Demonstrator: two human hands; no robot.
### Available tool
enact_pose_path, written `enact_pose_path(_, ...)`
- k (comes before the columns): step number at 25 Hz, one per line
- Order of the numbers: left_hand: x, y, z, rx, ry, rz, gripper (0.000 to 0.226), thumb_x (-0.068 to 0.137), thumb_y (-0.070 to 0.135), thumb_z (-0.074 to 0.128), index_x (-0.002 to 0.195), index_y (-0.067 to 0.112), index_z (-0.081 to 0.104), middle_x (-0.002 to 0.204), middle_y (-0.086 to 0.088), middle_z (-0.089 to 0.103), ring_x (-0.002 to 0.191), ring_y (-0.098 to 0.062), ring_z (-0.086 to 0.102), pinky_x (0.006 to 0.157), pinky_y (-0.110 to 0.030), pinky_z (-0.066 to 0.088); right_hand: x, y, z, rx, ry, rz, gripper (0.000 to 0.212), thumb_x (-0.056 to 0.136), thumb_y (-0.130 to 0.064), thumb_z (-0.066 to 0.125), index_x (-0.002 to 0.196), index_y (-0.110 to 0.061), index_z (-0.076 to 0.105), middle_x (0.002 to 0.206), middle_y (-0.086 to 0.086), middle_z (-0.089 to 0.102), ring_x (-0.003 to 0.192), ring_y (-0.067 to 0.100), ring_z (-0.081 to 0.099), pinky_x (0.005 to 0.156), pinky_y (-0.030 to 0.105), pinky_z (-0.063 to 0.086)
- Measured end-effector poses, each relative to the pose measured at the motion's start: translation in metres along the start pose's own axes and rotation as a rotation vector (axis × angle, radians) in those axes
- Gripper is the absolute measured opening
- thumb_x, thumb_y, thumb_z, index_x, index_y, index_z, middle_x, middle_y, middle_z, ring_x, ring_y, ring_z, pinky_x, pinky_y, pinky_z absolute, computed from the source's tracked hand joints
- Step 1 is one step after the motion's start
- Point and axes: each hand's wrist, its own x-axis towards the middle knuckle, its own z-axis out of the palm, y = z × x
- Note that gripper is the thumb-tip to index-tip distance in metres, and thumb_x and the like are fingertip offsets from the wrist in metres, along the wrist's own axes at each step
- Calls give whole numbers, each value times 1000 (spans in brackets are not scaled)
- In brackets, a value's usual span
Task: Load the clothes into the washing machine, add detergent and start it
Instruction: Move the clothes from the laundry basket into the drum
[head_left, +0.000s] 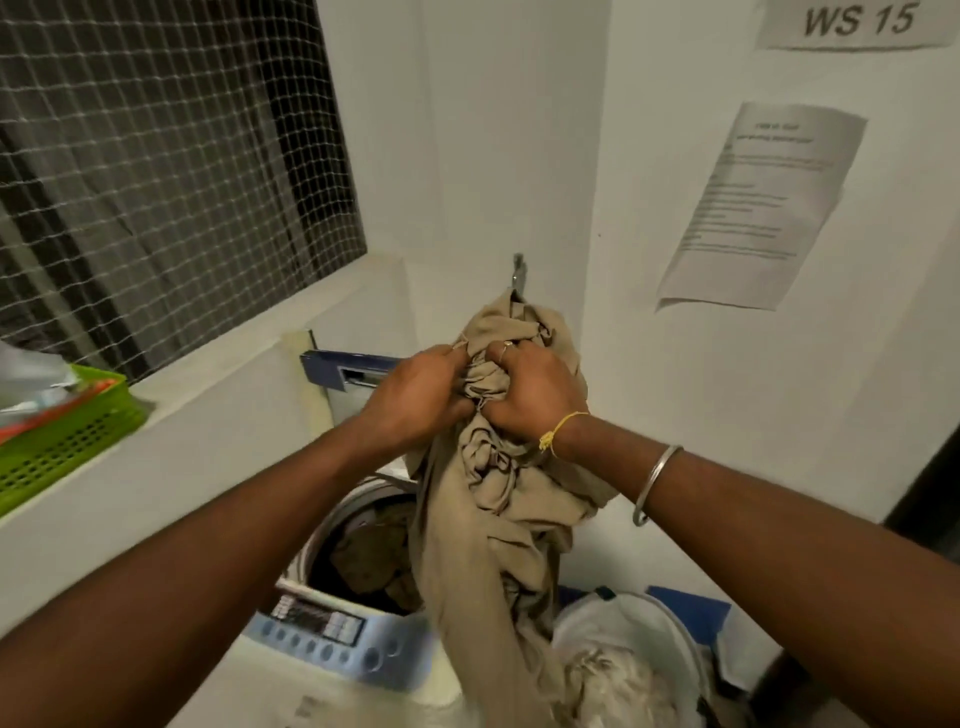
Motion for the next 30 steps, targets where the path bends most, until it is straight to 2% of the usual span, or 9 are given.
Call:
enact_pose_path(5, -31, -93, -34, 91, 106, -58, 40, 85, 39, 62, 121, 23, 54, 103, -1, 56, 89, -22, 58, 70, -35, 51, 49, -68, 71, 109, 14, -20, 39, 65, -41, 66, 103, -31, 61, 94, 0, 63, 92, 21, 58, 75, 32, 51)
enact_pose_path(10, -57, -203, 32, 9, 36, -115, 42, 87, 35, 59, 126, 21, 51, 117, -6, 56, 98, -27, 60, 76, -37, 53, 71, -88, 194, 86, -138, 78, 51, 71, -48, 67, 119, -33, 59, 111, -1, 62, 104, 18, 57, 86, 33, 51)
enact_pose_path(15, -82, -294, 126, -165, -223, -116, 65, 90, 50, 35, 141, 12, 45, 135, -14, 54, 119, -30, 56, 100, -40, 48, 62, -80, 307, -17, -396, 225, 53, 81, -45, 66, 131, -27, 58, 131, 5, 58, 121, 26, 55, 101, 33, 43)
enact_pose_path(18, -88, -331, 192, -266, -332, -185, 46, 96, 34, 48, 137, 13, 52, 132, -12, 57, 119, -32, 58, 97, -39, 47, 55, -66, 365, -83, -496, 309, 56, 77, -60, 50, 116, -22, 66, 121, 8, 63, 113, 32, 60, 98, 39, 46)
enact_pose_path(20, -87, -347, 235, -296, -445, -184, 43, 98, 30, 53, 138, 13, 51, 135, -13, 54, 117, -34, 58, 94, -43, 48, 44, -52, 395, -138, -556, 359, 59, 79, -62, 46, 118, -22, 65, 123, 10, 62, 114, 34, 58, 101, 44, 43)
enact_pose_path(22, -89, -357, 270, -267, -565, -169, 47, 98, 34, 51, 141, 16, 46, 139, -12, 50, 118, -33, 56, 94, -47, 49, 34, -40, 414, -165, -668, 394, 51, 85, -51, 57, 129, -24, 57, 131, 9, 58, 119, 32, 56, 103, 45, 43)
enact_pose_path(25, -96, -364, 313, -278, -722, -167, 55, 98, 39, 49, 148, 18, 38, 150, -13, 37, 129, -32, 47, 102, -48, 44, 18, -12, 448, -186, -744, 445, 47, 91, -37, 57, 135, -23, 50, 133, 10, 55, 115, 31, 59, 90, 43, 52)
enact_pose_path(28, -103, -371, 346, -305, -887, -154, 79, 87, 60, 52, 153, 26, 28, 158, -13, 25, 141, -35, 34, 110, -50, 39, 5, 9, 482, -317, -852, 478, 48, 95, -38, 50, 141, -24, 44, 143, 15, 40, 129, 39, 42, 97, 54, 45)
enact_pose_path(30, -100, -380, 362, -399, -1026, -193, 102, 75, 70, 57, 157, 33, 11, 164, -9, 10, 147, -34, 23, 115, -50, 34, -3, 29, 503, -341, -960, 553, 59, 98, -45, 45, 151, -26, 28, 153, 20, 21, 139, 48, 21, 103, 66, 34)
